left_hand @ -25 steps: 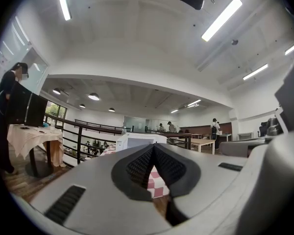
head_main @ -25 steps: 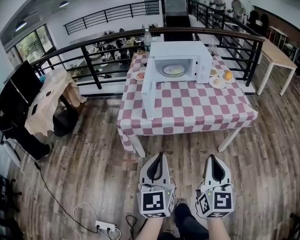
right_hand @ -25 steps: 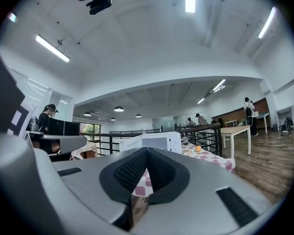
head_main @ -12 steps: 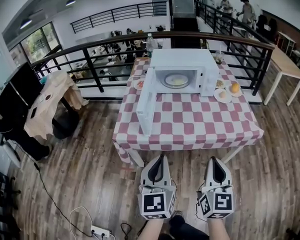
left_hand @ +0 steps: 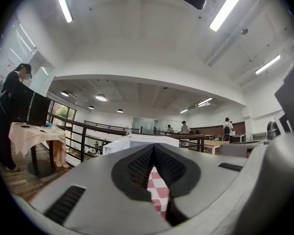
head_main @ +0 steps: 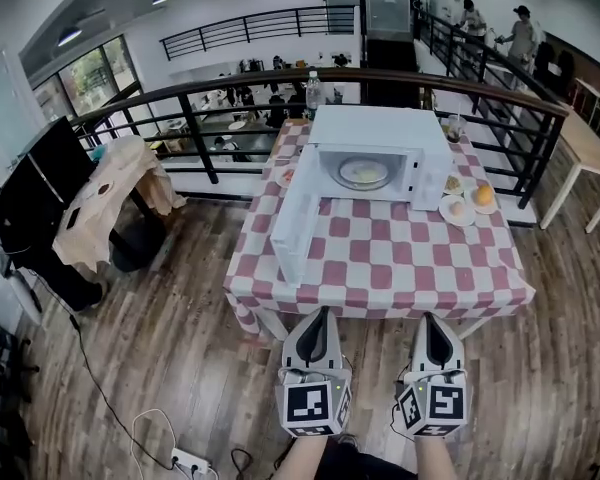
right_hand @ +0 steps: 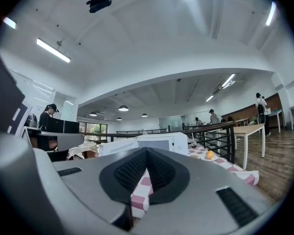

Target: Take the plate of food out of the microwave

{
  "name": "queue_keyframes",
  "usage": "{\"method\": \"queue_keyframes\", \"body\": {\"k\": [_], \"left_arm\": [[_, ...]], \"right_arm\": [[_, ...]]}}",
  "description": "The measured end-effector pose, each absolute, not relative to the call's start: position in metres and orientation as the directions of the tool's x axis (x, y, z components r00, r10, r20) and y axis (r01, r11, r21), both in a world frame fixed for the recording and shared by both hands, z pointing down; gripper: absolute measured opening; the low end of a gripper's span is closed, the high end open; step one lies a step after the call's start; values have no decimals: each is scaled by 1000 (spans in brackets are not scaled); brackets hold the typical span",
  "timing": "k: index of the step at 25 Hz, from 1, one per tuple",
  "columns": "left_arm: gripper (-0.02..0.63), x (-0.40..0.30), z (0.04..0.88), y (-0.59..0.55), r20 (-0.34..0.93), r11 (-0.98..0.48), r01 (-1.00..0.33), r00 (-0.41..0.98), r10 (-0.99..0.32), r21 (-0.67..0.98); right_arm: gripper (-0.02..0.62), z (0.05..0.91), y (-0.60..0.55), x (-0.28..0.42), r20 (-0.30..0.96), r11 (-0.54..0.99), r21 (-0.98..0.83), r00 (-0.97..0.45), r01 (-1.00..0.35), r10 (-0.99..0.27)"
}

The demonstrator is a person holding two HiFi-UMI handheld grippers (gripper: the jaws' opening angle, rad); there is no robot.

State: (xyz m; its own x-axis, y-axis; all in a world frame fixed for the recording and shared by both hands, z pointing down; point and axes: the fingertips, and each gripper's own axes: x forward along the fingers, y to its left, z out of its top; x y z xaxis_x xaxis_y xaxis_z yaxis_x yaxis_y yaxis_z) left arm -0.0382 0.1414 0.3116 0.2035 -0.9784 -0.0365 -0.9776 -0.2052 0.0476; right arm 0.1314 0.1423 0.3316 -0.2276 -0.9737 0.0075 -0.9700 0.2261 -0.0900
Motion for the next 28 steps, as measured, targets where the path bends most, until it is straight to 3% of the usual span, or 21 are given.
{"method": "queue_keyframes", "body": {"k": [28], "left_arm": [[12,-21,330,30,0,-256,-964,257,-966,71]], "right_arm": [[-9,347,41,145,35,188,-113,-193,-976,-981]]}}
